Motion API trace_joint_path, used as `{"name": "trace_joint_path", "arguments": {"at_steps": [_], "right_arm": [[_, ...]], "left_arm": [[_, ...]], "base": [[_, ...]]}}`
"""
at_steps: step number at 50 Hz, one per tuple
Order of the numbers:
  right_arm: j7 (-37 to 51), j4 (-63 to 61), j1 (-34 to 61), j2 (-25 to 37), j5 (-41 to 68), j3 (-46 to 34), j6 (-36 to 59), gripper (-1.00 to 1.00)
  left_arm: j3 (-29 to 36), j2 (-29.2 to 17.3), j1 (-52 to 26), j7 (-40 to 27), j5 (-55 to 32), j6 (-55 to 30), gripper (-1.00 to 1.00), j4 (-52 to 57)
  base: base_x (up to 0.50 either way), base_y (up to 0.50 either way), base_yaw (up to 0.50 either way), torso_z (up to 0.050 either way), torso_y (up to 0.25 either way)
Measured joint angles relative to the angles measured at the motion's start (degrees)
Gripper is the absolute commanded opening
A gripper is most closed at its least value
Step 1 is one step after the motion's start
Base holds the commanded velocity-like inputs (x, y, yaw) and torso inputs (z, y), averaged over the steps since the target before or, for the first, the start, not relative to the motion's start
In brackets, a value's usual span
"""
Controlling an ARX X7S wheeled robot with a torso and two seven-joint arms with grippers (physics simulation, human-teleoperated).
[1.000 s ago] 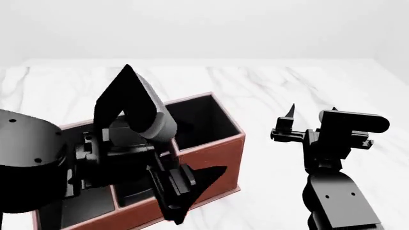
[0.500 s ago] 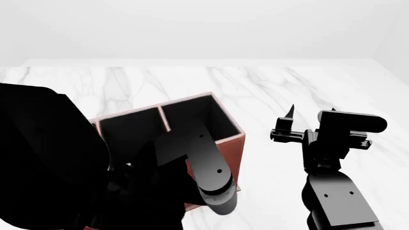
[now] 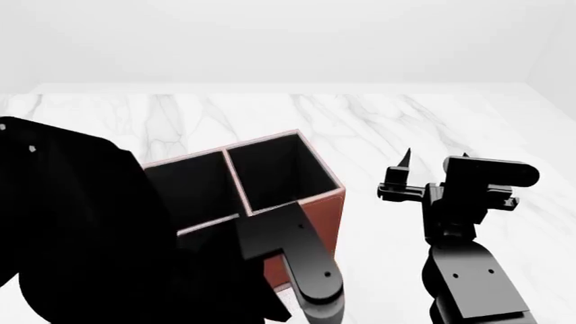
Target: Pick up the book and place it in the left compartment of the caddy.
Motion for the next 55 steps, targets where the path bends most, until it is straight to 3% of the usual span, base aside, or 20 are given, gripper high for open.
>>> {"name": "trace_joint_path", "arguments": {"at_steps": [39,55], "right_arm": [[0.21,1.72,-0.25,0.13,1.25,-0.20,-1.57,1.00],[0.23,2.78,-0.41,0.08,1.61,-0.47,-2.56,1.00]], "left_arm": [[1.91,2.48,2.75,5.00,8.63,-6.86,1.00,-8.00],[0.25,3.38,5.42,15.93,22.64,-10.29,1.00,-11.63]], "base": [[0.00,0.00,0.00,0.000,0.000],[0.00,0.00,0.00,0.000,0.000]]}}
